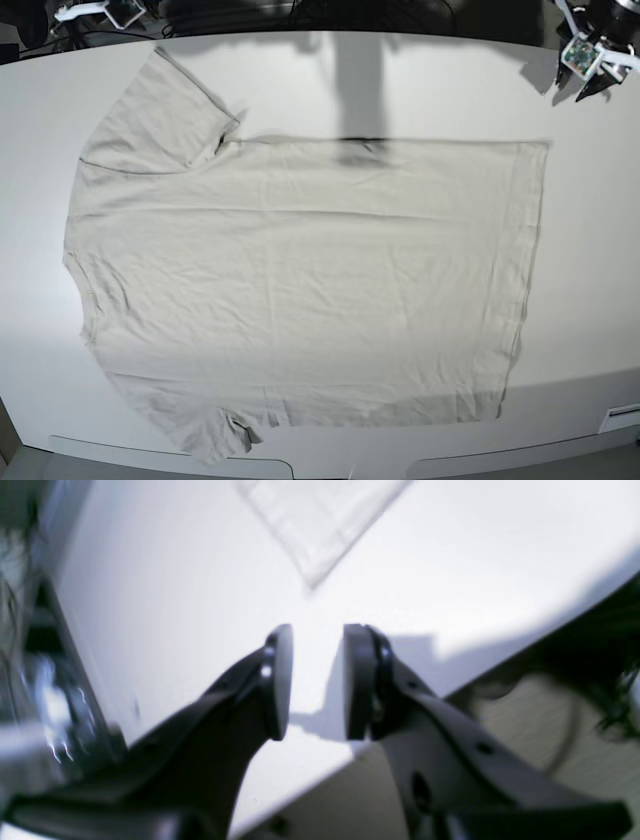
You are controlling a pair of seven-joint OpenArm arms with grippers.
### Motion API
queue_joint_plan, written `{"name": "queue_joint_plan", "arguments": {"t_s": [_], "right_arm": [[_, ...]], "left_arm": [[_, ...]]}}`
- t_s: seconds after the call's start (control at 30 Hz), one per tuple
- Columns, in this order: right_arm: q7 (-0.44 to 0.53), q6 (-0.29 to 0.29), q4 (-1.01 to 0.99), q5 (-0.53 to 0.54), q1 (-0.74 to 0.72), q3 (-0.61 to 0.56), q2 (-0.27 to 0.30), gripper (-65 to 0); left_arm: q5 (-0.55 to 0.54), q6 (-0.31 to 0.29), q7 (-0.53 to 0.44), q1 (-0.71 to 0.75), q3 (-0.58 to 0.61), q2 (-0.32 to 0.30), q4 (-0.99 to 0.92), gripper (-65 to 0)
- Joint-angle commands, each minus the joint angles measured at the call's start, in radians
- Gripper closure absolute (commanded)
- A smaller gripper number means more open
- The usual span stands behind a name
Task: Fold the T-shirt properly
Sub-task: 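Lower both grippers onto the shirt's shoulder edges near the collar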
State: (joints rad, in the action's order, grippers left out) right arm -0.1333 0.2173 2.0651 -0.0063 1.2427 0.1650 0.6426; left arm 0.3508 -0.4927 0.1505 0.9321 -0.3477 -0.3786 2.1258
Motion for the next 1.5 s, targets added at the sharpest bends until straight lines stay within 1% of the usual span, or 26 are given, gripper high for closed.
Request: {"name": "queue_joint_plan", "arguments": {"t_s": [0.0, 0.1, 0.2, 0.3, 0.5, 0.67, 0.83, 0.93, 1.03, 1.23, 1.27, 1.3, 1.33, 1.37, 1.4, 1.47], "right_arm": [[0.007, -0.007, 0.029, 0.002, 0.015, 0.006, 0.015, -11.7], [-0.029, -0.008, 0.064, 0.002, 0.015, 0.006, 0.022, -11.7], [-0.052, -0.008, 0.080, 0.002, 0.015, 0.006, 0.022, -11.7], [-0.051, -0.010, 0.081, 0.002, 0.015, 0.006, 0.022, -11.7], [-0.053, -0.049, 0.082, 0.002, 0.015, 0.006, 0.022, -11.7], [-0.082, -0.069, 0.082, 0.006, 0.015, 0.006, 0.019, -11.7], [-0.093, -0.090, 0.082, 0.006, 0.015, 0.006, 0.019, -11.7], [-0.094, -0.102, 0.082, 0.006, 0.015, 0.006, 0.019, -11.7], [-0.093, -0.103, 0.082, 0.006, 0.015, 0.006, 0.019, -11.7], [-0.093, -0.103, 0.084, 0.006, 0.015, 0.006, 0.019, -11.7], [-0.093, -0.103, 0.085, 0.006, 0.015, 0.006, 0.019, -11.7], [-0.093, -0.103, 0.085, 0.005, 0.015, 0.006, 0.019, -11.7], [-0.093, -0.103, 0.085, 0.005, 0.015, 0.006, 0.019, -11.7], [-0.093, -0.103, 0.085, 0.005, 0.015, 0.006, 0.019, -11.7], [-0.093, -0.103, 0.085, 0.005, 0.015, 0.006, 0.020, -11.7], [-0.092, -0.103, 0.085, -0.012, 0.015, 0.006, 0.020, -11.7]], "left_arm": [[0.032, 0.010, -0.024, -0.015, 0.027, -0.026, 0.005, -18.4], [0.146, 0.012, -0.037, -0.108, 0.132, -0.075, -0.057, -19.2], [0.224, 0.015, -0.047, -0.198, 0.204, -0.082, -0.158, -19.2], [0.270, 0.017, -0.047, -0.270, 0.266, -0.086, -0.235, -19.2], [0.278, 0.018, -0.047, -0.394, 0.391, -0.153, -0.352, -19.2], [0.277, 0.018, -0.047, -0.489, 0.443, -0.186, -0.443, -19.2], [0.277, 0.021, -0.049, -0.557, 0.471, -0.193, -0.521, -19.2], [0.278, 0.020, -0.073, -0.586, 0.489, -0.204, -0.573, -19.2], [0.278, 0.021, -0.077, -0.612, 0.516, -0.224, -0.615, -19.2], [0.278, 0.019, -0.076, -0.647, 0.521, -0.227, -0.661, -18.7], [0.278, 0.019, -0.076, -0.647, 0.521, -0.226, -0.661, -17.7], [0.278, 0.016, -0.075, -0.647, 0.521, -0.226, -0.661, -15.0], [0.278, 0.012, -0.072, -0.646, 0.521, -0.226, -0.661, -10.6], [0.277, 0.005, -0.068, -0.646, 0.521, -0.226, -0.661, -4.2], [0.277, -0.003, -0.064, -0.644, 0.521, -0.226, -0.661, 0.0], [0.283, -0.015, -0.069, -0.634, 0.521, -0.226, -0.660, 0.0]]}}
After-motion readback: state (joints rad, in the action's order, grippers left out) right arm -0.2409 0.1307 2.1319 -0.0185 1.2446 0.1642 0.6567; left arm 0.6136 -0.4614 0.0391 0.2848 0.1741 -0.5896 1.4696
